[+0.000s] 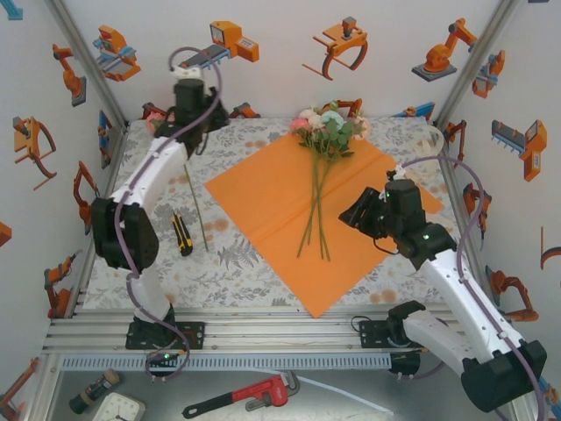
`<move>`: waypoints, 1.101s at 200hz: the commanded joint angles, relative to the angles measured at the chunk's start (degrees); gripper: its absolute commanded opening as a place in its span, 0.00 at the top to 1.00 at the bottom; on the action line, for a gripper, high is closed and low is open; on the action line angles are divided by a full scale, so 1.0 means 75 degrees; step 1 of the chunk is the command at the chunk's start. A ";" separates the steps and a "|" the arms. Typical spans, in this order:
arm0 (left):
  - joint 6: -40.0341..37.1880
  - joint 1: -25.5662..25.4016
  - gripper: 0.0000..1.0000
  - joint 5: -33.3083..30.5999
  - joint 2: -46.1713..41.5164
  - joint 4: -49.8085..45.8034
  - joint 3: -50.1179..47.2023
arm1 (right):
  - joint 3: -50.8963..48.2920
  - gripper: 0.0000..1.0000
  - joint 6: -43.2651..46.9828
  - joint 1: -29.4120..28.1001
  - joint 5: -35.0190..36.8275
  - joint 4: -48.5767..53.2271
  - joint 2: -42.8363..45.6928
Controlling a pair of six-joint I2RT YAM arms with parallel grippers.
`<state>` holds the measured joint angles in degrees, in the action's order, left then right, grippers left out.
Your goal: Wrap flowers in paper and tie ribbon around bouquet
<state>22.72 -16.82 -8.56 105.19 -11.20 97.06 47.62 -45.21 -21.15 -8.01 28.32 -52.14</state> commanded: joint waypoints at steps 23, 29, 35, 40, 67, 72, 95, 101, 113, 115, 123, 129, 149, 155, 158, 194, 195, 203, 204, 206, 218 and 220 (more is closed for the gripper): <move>-0.0560 0.0951 0.55 -0.0530 0.0562 -0.1850 -0.0584 | 0.0203 0.52 0.0231 -0.0135 -0.1326 -0.1518 -0.0676; -0.0563 0.1072 0.55 -0.0501 0.0679 -0.1848 -0.0595 | 0.0247 0.51 0.0285 -0.0334 -0.1441 -0.1844 -0.0763; -0.0582 0.1180 0.54 -0.0488 0.0833 -0.1820 -0.0563 | 0.0348 0.51 0.0392 -0.0578 -0.1448 -0.2141 -0.0851; -0.0596 0.1267 0.54 -0.0488 0.0974 -0.1815 -0.0527 | 0.0464 0.50 0.0486 -0.0837 -0.1391 -0.2340 -0.0959; -0.0749 0.1669 0.53 -0.0334 0.1921 -0.1900 0.0226 | 0.1494 0.48 0.1063 -0.2012 -0.0998 -0.2743 -0.1841; -0.0797 0.1708 0.52 -0.0307 0.2129 -0.1925 0.0412 | 0.1652 0.48 0.1117 -0.2158 -0.0914 -0.2776 -0.2018; -0.1025 0.1771 0.50 -0.0551 0.2987 -0.2273 0.1356 | 0.1952 0.47 0.1021 -0.2485 -0.0784 -0.3324 -0.2532; -0.1083 0.1780 0.49 -0.0651 0.3165 -0.2348 0.1560 | 0.1969 0.47 0.0931 -0.2495 -0.0792 -0.3441 -0.2634; -0.1112 0.1802 0.49 -0.0736 0.3472 -0.2475 0.1888 | 0.2045 0.47 0.0776 -0.2501 -0.0846 -0.3529 -0.2796; -0.1103 0.1801 0.49 -0.0735 0.3521 -0.2519 0.1958 | 0.2060 0.47 0.0766 -0.2501 -0.0861 -0.3523 -0.2824; -0.1065 0.1839 0.49 -0.0709 0.3712 -0.2662 0.2200 | 0.2150 0.48 0.0733 -0.2501 -0.0889 -0.3430 -0.2922; -0.1025 0.1878 0.50 -0.0630 0.3857 -0.2787 0.2384 | 0.2214 0.48 0.0737 -0.2502 -0.0877 -0.3313 -0.2990; -0.0975 0.1967 0.55 -0.0121 0.4269 -0.3215 0.2990 | 0.2378 0.48 0.0807 -0.2504 -0.0777 -0.2982 -0.3114; -0.1021 0.1974 0.56 0.0010 0.4363 -0.3292 0.3135 | 0.2409 0.48 0.0833 -0.2501 -0.0727 -0.2917 -0.3135; -0.1048 0.1973 0.56 0.0087 0.4403 -0.3332 0.3196 | 0.2414 0.48 0.0848 -0.2501 -0.0708 -0.2902 -0.3130; -0.1084 0.1973 0.59 0.0358 0.5369 -0.4754 0.4875 | 0.2483 0.48 0.0918 -0.2507 -0.0558 -0.2816 -0.3122; -0.1084 0.1973 0.59 0.0357 0.5393 -0.4789 0.4914 | 0.2479 0.48 0.0913 -0.2504 -0.0559 -0.2815 -0.3124; -0.1097 0.1979 0.60 0.0330 0.5565 -0.5026 0.5194 | 0.2493 0.48 0.0925 -0.2501 -0.0561 -0.2786 -0.3106; -0.1102 0.1976 0.59 0.0320 0.5579 -0.5059 0.5226 | 0.2490 0.48 0.0922 -0.2501 -0.0561 -0.2783 -0.3105; -0.1106 0.1974 0.60 0.0312 0.5621 -0.5108 0.5291 | 0.2505 0.48 0.0928 -0.2504 -0.0561 -0.2774 -0.3094; -0.1175 0.1977 0.63 0.0257 0.5822 -0.5356 0.5628 | 0.2481 0.48 0.0907 -0.2501 -0.0549 -0.2762 -0.3032; -0.1189 0.1965 0.63 0.0249 0.5846 -0.5390 0.5673 | 0.2465 0.48 0.0901 -0.2501 -0.0540 -0.2757 -0.3018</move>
<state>15.64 -2.20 -7.44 146.19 -42.50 134.65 64.10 -39.16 -39.72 -13.43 7.09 -75.88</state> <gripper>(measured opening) 0.391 0.522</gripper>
